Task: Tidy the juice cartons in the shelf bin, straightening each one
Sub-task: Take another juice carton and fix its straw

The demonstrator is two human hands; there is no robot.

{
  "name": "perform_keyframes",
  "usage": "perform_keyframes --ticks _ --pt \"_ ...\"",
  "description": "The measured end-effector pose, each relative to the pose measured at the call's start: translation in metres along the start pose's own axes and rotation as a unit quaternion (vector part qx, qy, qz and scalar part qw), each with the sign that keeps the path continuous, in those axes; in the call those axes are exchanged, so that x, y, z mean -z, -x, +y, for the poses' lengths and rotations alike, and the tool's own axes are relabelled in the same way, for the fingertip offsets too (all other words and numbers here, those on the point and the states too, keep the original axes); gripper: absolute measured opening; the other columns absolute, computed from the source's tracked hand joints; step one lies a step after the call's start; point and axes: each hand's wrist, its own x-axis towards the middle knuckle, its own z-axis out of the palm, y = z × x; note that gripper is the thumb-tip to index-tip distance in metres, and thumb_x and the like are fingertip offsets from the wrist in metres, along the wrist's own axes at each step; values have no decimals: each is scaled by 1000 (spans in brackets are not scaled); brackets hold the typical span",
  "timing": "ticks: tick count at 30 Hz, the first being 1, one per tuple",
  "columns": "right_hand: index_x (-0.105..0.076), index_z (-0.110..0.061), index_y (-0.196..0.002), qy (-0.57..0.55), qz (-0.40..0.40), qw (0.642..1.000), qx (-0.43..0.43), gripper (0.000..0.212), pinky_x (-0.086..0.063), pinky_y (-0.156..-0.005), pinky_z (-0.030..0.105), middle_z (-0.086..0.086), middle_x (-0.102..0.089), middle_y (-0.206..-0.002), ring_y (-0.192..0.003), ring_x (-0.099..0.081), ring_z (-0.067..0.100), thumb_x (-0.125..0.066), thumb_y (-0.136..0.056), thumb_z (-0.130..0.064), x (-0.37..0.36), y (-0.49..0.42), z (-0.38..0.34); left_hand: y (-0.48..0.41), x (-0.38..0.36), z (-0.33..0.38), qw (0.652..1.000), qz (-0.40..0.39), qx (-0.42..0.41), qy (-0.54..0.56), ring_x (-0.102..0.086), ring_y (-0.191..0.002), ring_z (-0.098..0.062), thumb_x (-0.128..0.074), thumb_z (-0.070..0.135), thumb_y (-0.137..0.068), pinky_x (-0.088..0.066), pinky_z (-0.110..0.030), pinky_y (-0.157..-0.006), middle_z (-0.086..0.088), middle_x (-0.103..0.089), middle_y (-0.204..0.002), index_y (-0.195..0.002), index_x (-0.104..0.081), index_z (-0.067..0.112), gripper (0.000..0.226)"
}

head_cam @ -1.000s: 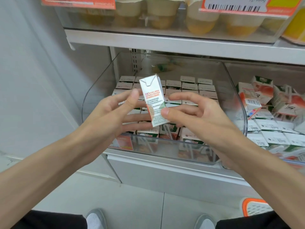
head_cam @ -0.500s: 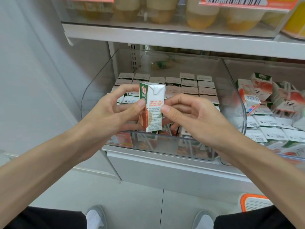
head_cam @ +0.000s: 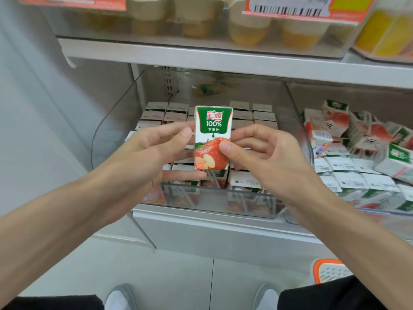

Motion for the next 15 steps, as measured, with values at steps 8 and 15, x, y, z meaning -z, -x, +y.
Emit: perform_keyframes --ticks 8,15 --pt "-76 -9 -117 -73 -59 995 -35 22 -64 -92 35 7 -81 -111 -105 -77 30 -68 -100 -19 7 12 -2 1 -6 -8 998 15 -27 -56 -75 -115 -19 -72 26 -92 -61 -34 -96 1 -76 -127 -141 -61 35 51" --pt "-77 -28 -123 36 -103 994 2 37 -57 -100 28 -14 -78 -119 -115 -70 4 -80 -88 -37 -4 12 -6 0 -8 -18 995 -30 -33 -90 -71 -120 -7 -66 24 -98 -55 -21 -102 13 -75 -130 -134 -70 22 37"
